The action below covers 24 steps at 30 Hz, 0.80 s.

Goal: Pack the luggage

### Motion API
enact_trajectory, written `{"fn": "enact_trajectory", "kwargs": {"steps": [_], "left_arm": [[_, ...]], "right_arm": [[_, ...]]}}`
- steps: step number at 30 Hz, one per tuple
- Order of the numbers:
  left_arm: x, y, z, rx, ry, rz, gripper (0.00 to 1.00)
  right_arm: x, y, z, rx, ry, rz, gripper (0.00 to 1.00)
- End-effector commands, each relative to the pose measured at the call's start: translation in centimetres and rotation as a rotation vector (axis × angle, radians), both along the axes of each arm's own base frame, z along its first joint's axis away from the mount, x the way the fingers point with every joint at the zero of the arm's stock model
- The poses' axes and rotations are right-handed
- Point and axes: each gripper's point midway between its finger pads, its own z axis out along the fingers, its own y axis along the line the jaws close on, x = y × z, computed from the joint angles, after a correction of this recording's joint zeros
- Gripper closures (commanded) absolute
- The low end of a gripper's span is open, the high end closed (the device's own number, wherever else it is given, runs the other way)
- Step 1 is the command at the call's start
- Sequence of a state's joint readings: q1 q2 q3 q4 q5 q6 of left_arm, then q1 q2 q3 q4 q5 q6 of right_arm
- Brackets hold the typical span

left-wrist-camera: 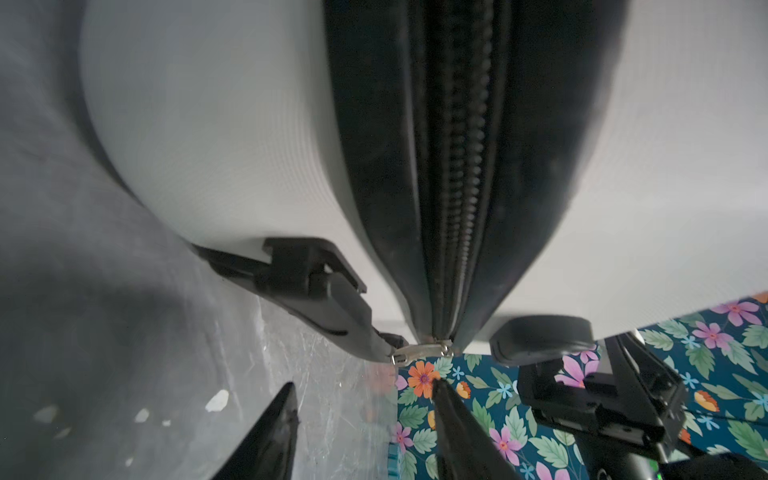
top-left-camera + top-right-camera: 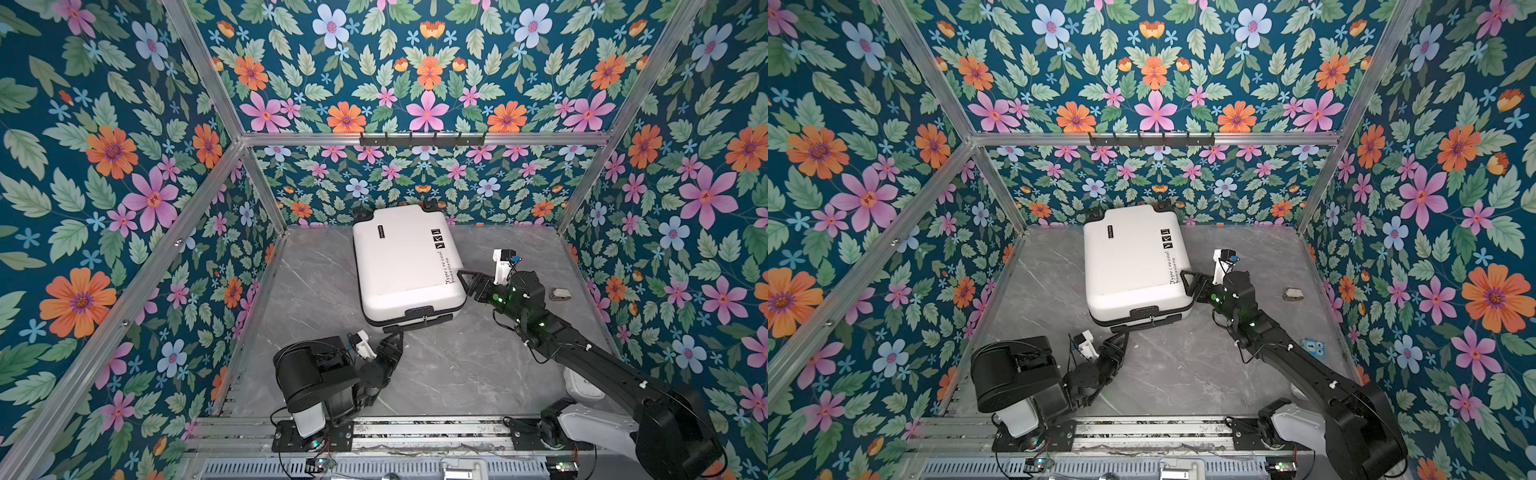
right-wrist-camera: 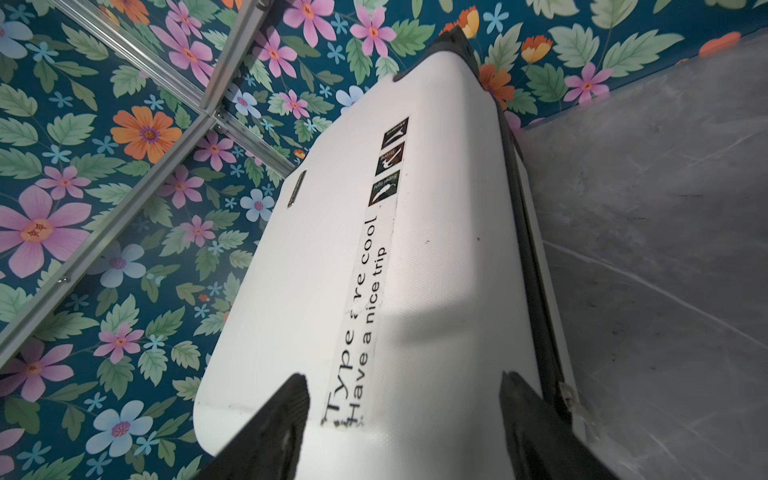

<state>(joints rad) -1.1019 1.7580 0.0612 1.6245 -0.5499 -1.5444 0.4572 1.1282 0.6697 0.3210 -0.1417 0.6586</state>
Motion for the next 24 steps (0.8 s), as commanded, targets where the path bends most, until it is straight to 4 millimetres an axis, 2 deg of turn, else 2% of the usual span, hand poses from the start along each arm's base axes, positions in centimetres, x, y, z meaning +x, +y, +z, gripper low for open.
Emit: {"fn": "enact_trajectory", "kwargs": {"steps": [1,5,11,14,19,21,24], "left_arm": [[0.6,-1.0,1.3,-0.093,-0.011,-0.007,0.48],[1.2,-2.1,1.4,-0.118,-0.006,-0.014,0.48],[1.5,-2.6,0.2,-0.117,0.023,-0.009,0.51],[1.7,-2.4,-0.2,-0.116,0.031,0.010,0.52],[2.1,-2.5,-0.9,-0.120,0.043,0.040,0.52],[2.3,-2.4,-1.3,-0.121,0.052,0.051,0.52],[2.3,-2.2,-1.8,-0.115,0.063,0.062,0.54]], "right_arm": [[-0.7,-1.1,-1.2,-0.034,0.030,-0.046,0.31],[-1.8,-1.4,-2.0,-0.054,0.038,-0.039,0.36],[-3.2,-1.1,-2.3,-0.080,0.023,-0.008,0.38],[-4.1,0.2,-2.7,-0.127,0.011,0.029,0.38],[-6.0,4.2,-4.3,-0.266,-0.036,0.109,0.38],[-6.6,5.4,-5.0,-0.268,-0.039,0.132,0.40],[-7.0,6.0,-6.0,-0.228,-0.035,0.137,0.41]]}}
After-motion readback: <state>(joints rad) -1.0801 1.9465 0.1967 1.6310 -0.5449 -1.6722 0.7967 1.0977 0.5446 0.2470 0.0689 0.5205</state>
